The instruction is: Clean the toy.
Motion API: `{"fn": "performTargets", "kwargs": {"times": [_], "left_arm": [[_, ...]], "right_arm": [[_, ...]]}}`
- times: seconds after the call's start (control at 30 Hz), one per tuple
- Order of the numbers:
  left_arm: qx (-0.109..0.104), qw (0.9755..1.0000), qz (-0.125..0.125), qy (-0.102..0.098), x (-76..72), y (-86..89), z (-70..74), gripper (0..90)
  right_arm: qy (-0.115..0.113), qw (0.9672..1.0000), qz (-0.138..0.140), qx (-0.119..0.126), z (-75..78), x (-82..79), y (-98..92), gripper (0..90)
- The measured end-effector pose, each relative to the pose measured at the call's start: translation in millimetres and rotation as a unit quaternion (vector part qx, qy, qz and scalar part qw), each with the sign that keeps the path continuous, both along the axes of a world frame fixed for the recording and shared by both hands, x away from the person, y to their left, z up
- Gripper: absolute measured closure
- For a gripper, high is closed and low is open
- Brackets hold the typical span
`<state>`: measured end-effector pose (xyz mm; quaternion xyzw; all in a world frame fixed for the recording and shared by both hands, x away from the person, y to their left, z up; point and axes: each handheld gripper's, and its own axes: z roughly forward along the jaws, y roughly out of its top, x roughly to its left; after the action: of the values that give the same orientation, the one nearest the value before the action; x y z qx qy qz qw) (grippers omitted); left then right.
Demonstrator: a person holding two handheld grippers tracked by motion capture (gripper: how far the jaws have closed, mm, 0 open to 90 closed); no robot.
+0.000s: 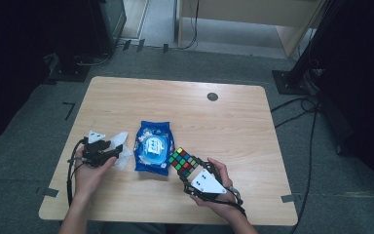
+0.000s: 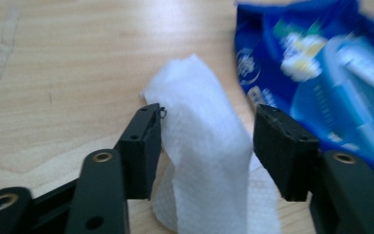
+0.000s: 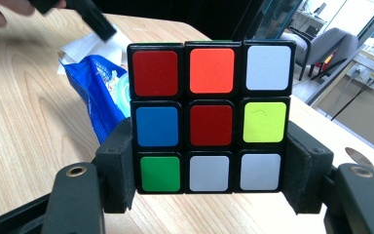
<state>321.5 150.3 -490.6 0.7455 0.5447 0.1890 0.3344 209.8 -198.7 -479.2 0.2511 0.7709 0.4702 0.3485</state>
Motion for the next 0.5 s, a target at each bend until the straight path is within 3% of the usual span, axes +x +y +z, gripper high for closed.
{"fn": "performTargets", "kwargs": {"times": [0.1,0.2,0.33,0.4,0.5], "left_arm": [[0.016,0.9998,-0.011,0.010,0.6,-3.2,-7.5,65.3],[0.004,0.9998,-0.021,0.000,-1.2,-1.6,-5.3,84.2],[-0.021,0.9988,-0.030,-0.032,-7.9,-1.7,12.0,87.7],[-0.045,0.9963,-0.047,-0.056,-13.8,-5.3,24.6,87.8],[-0.081,0.9873,-0.097,-0.097,-25.5,-19.6,45.2,88.1]], "right_arm": [[0.001,1.0000,0.000,0.000,0.1,-0.2,-0.8,34.5],[0.002,1.0000,0.001,0.000,0.2,0.0,-1.4,34.5],[0.002,1.0000,0.000,0.001,0.2,0.2,-1.7,34.5],[0.004,1.0000,0.001,0.004,0.2,0.3,-1.7,34.5],[0.006,1.0000,0.001,0.005,-0.2,0.5,-1.3,34.5]]}}
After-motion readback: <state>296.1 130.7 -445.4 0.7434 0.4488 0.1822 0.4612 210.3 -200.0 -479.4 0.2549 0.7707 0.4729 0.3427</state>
